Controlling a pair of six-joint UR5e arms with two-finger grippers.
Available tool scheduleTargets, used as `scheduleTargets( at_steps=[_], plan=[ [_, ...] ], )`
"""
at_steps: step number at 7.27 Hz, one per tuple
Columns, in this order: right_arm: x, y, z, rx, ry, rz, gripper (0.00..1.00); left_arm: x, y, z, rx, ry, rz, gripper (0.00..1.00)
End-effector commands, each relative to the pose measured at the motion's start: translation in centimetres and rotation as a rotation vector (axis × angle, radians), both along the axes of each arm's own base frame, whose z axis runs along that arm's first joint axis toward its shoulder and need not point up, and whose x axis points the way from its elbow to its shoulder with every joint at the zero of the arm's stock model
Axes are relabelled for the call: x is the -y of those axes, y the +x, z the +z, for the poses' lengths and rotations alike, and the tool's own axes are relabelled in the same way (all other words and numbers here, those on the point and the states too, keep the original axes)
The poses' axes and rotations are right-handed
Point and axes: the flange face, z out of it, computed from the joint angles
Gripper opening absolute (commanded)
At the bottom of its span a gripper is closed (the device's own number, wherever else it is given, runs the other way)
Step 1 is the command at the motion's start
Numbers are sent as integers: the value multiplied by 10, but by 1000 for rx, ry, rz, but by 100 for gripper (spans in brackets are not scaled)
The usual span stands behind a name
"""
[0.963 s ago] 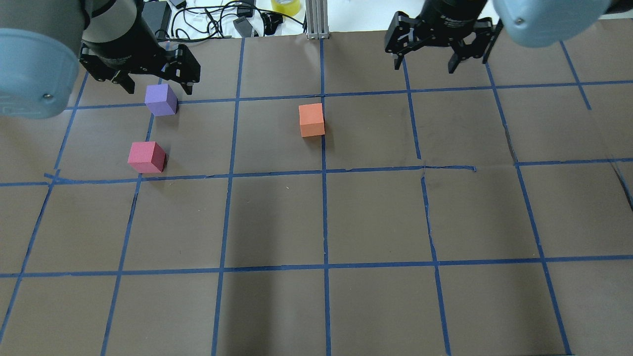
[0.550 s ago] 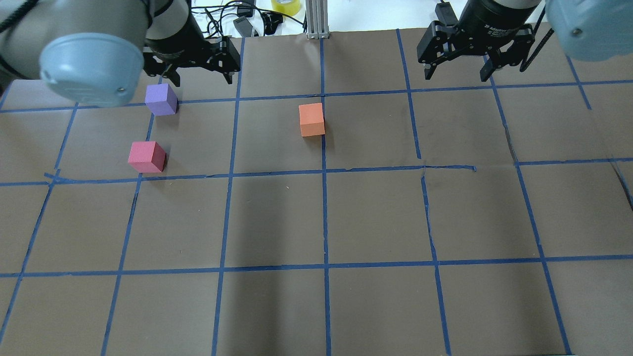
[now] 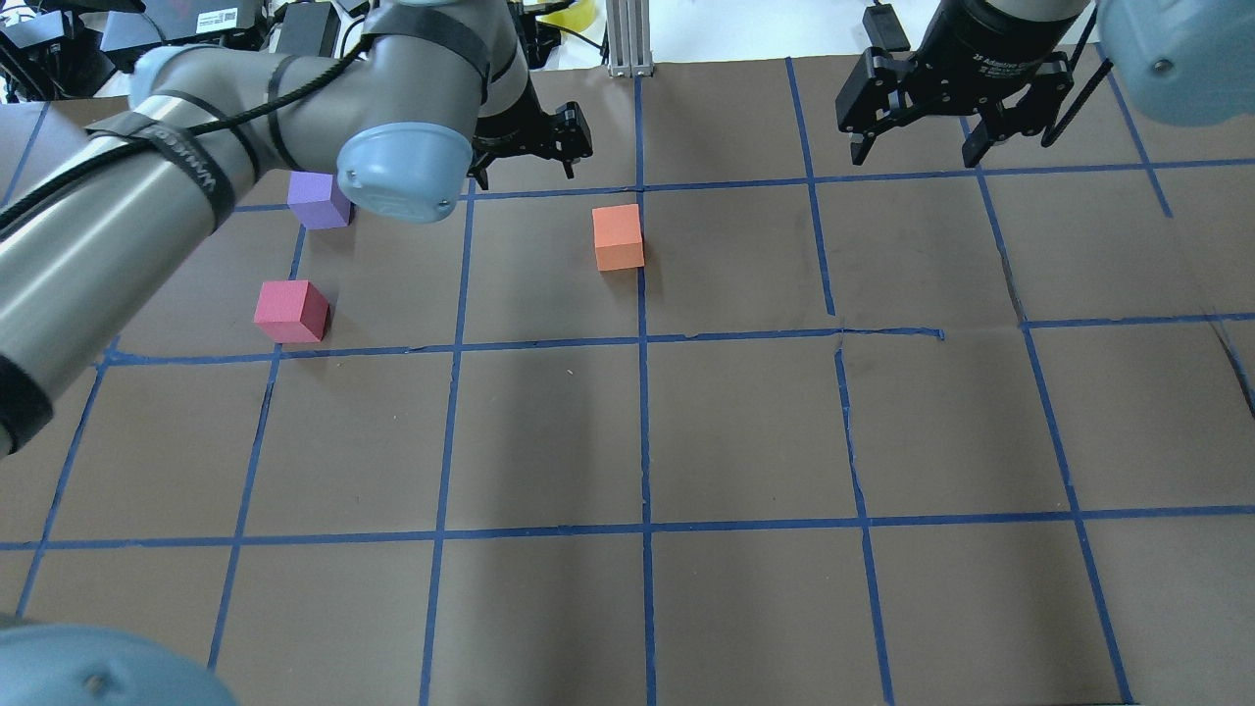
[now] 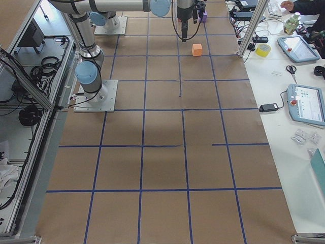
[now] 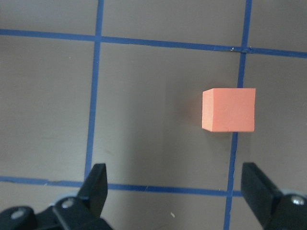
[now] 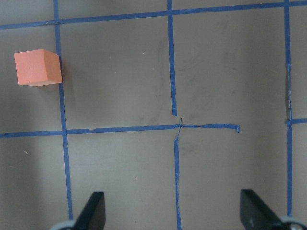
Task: Arrange blocks in a line
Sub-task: 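Reach the left gripper across to the orange cube and grasp it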
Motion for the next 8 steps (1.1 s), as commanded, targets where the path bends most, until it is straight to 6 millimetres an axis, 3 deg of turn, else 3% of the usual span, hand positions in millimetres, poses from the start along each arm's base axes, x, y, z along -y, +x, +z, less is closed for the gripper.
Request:
scheduleTargets(
  at_steps=[1, 3, 5, 7, 8],
  plan=[
    [0, -1, 0, 0, 2, 4, 100, 38, -48, -60, -8, 24, 13, 100],
    [0, -1, 7, -6, -31, 4, 100, 58, -63, -111, -4, 34, 4, 100],
    [0, -1, 5, -15, -32, 42, 100, 57, -70, -139, -3, 52, 9, 100],
    [-1, -2, 4, -19, -17, 52, 100, 41, -76, -179, 16, 116, 11, 100],
    [1, -3, 5, -24, -30, 66, 100, 45, -78, -169, 9, 78, -3, 94]
  ],
)
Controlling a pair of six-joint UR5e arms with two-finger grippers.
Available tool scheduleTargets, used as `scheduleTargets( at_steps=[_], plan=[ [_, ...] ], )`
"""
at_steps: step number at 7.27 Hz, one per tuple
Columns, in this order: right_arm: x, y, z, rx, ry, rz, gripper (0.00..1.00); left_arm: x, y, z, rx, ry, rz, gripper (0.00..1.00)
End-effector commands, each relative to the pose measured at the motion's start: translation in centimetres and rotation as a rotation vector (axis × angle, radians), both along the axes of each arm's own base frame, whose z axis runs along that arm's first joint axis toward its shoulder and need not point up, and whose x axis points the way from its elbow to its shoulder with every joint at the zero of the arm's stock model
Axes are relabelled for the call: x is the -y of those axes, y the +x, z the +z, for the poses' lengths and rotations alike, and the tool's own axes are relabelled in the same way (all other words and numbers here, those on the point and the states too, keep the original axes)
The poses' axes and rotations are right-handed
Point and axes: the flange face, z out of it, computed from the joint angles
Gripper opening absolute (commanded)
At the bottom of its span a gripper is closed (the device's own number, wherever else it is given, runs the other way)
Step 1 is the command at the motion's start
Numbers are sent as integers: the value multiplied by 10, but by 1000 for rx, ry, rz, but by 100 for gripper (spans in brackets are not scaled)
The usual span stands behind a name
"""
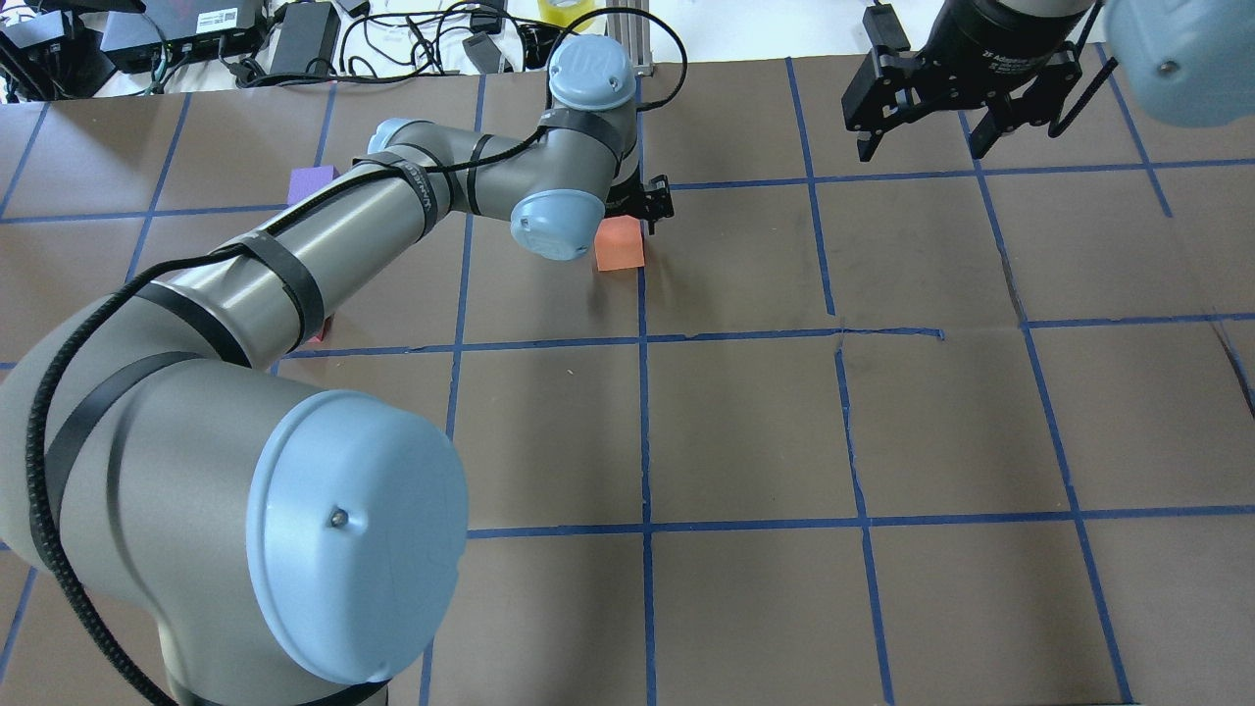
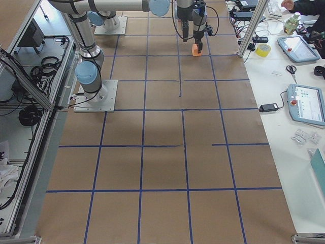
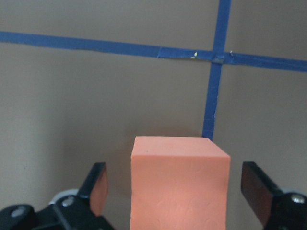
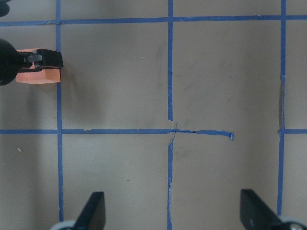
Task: Arrange blocks in a line
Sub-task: 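Carry the orange cube with the left gripper toward the purple and pink cubes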
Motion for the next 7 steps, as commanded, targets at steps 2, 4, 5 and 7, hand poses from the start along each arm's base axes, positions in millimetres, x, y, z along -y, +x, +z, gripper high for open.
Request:
scheduleTargets(
  at_steps=[2, 4, 5, 7],
  plan=[
    [2, -1, 0, -10, -12, 60, 100, 1, -3, 19, -8, -58, -11, 33],
    [2, -1, 0, -10, -9, 63, 100, 4, 20, 33, 9, -59, 1, 26],
    [2, -2, 0, -10, -9, 60, 100, 21, 75, 62, 37, -34, 47, 26],
    [2, -3, -1, -10, -6, 56, 100, 34, 218, 119, 68, 40, 26, 23]
  ],
)
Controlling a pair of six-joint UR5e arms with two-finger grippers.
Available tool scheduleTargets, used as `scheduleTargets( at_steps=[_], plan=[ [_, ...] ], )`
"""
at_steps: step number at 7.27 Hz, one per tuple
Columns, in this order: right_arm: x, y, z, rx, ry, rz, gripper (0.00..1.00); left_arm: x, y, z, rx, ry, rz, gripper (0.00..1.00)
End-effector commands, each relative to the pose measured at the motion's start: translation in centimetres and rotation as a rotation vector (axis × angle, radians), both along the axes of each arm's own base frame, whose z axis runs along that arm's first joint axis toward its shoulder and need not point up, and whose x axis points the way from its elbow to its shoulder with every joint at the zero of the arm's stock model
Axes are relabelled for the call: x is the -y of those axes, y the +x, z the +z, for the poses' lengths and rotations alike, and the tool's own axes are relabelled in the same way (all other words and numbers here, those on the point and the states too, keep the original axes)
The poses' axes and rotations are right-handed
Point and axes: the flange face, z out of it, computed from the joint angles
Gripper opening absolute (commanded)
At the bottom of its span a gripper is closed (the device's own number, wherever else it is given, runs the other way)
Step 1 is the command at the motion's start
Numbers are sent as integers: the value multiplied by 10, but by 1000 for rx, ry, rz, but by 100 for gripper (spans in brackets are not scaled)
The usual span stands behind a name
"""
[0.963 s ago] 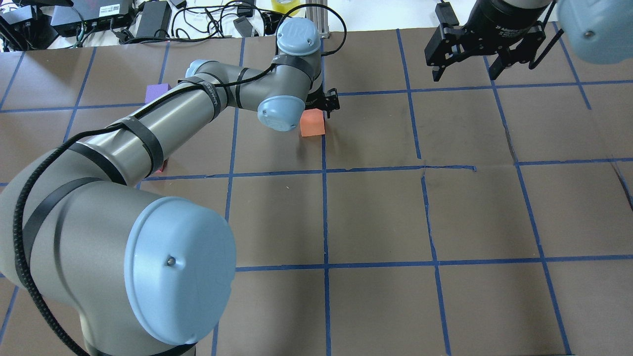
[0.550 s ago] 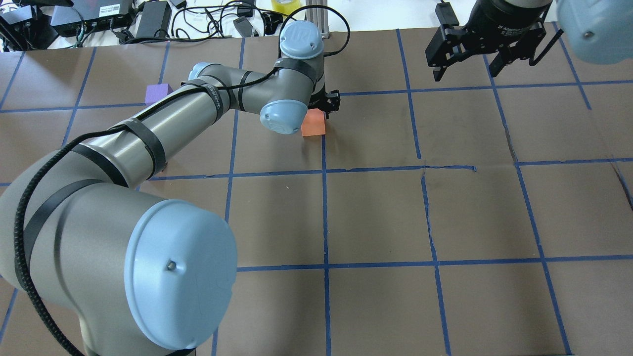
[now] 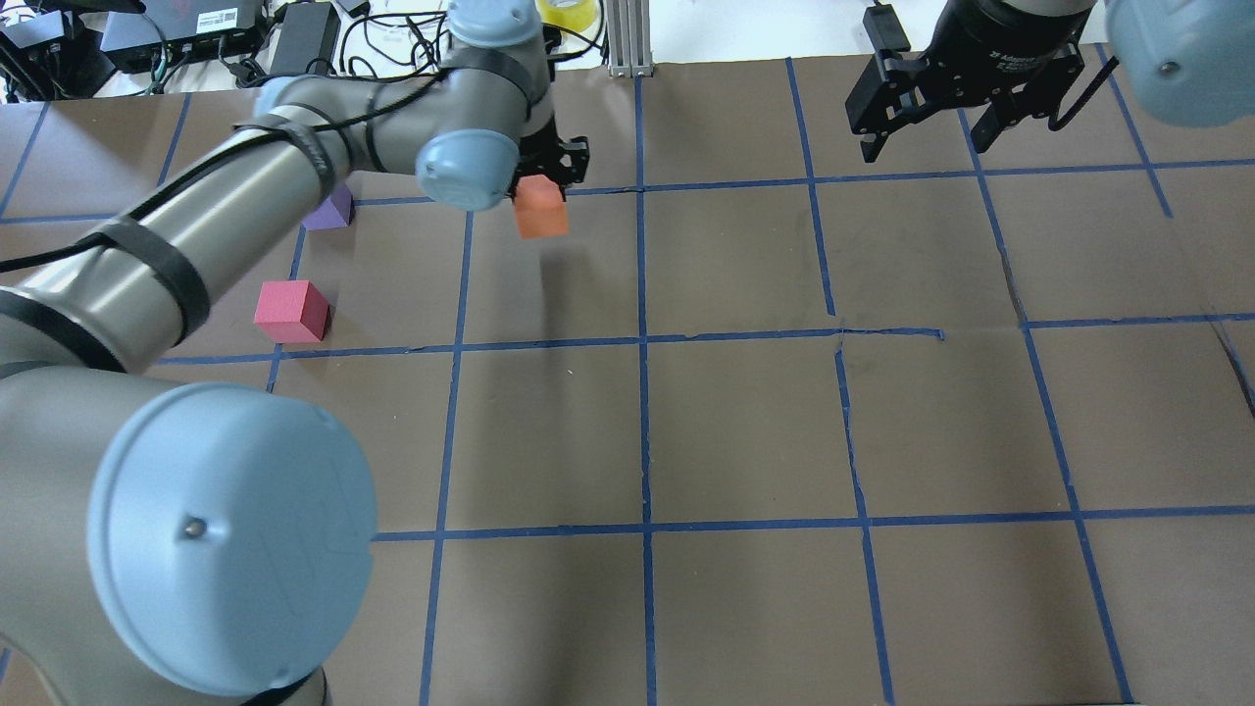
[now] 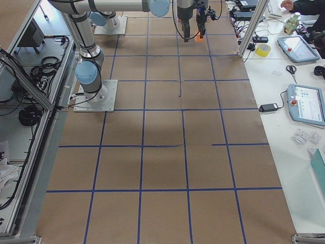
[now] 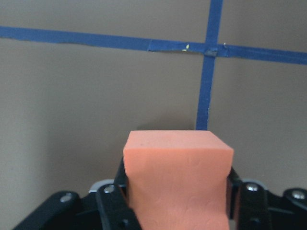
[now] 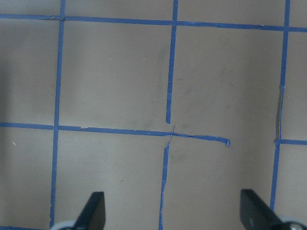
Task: Arrange blocks in a line
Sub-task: 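Carry the orange cube with the left gripper toward the purple and pink cubes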
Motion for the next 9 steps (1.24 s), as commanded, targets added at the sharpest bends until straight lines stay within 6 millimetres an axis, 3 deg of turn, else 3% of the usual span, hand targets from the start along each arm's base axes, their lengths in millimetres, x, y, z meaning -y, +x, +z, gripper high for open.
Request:
scheduleTargets(
  at_steps=[1, 2, 4, 5, 8, 9],
  plan=[
    [0, 0, 0, 0, 0, -1, 100, 2, 117, 48, 22, 29, -15, 23],
    [0, 0, -1, 0, 2, -1, 100, 2, 150, 58, 39, 30, -78, 23],
    [2, -4, -2, 0, 9, -8, 100, -12, 239, 42, 27, 64, -105, 23],
    [2, -6, -2, 2, 5, -14, 100, -16, 264, 38, 26, 48, -111, 23],
    [-21, -6, 26, 3, -31, -4, 100, -7, 273, 13, 2, 31, -148, 23],
    [-21, -8, 25, -2, -28, -11, 100, -8, 272, -6, 5, 16, -149, 22]
  ],
)
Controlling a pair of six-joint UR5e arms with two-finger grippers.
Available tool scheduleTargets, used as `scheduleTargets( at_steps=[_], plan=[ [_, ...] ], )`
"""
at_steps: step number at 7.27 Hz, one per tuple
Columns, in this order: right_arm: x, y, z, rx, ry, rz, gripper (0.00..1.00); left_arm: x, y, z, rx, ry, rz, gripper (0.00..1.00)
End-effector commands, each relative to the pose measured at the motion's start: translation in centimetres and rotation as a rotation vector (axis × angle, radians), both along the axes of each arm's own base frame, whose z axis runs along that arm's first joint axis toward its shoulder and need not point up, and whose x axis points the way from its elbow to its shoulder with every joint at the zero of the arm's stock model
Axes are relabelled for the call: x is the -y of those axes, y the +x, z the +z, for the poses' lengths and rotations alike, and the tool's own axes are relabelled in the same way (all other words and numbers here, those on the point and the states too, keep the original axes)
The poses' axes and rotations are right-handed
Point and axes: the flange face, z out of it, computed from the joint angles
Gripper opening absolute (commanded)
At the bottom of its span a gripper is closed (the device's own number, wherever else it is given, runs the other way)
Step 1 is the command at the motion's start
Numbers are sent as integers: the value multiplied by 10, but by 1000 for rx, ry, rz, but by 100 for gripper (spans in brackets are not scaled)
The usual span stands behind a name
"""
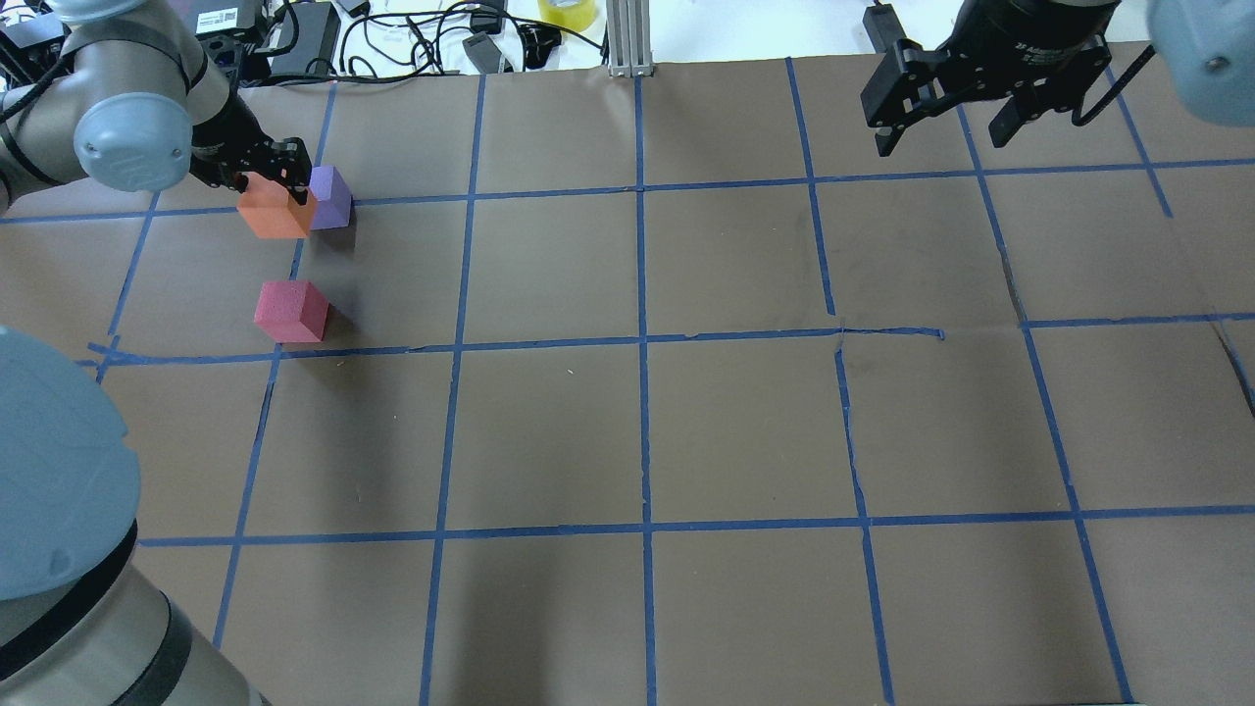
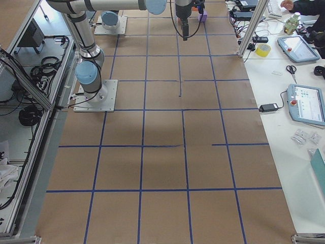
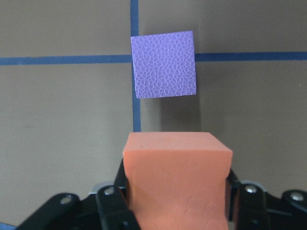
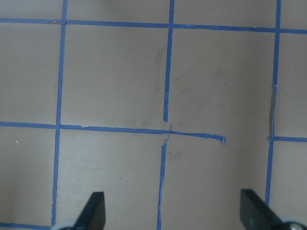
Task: Arrange blocks in a line
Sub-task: 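Carry the orange cube with the left gripper toward the purple and pink cubes, then lower the orange cube between the purple and pink cubes and open the left gripper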
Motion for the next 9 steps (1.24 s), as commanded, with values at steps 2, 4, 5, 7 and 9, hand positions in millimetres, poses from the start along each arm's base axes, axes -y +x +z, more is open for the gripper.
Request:
scheduleTargets(
  at_steps=[2, 4, 5, 7, 9],
  plan=[
    [-2, -4, 5, -4, -12, -8, 100, -2, 7, -41, 10, -44, -28, 22],
    [-2, -8, 4, -4, -5, -16, 100, 3, 8, -60, -39, -38, -16, 22],
    [-3, -8, 4, -3, -2, -16, 100, 5, 8, -67, -34, -59, -17, 22],
    [-3, -8, 4, 0, 0, -17, 100, 6, 12, -75, -30, -48, -16, 22],
    [-4, -8, 2, -1, 5, -20, 100, -4, 10, -89, -27, -41, -10, 32]
  ],
)
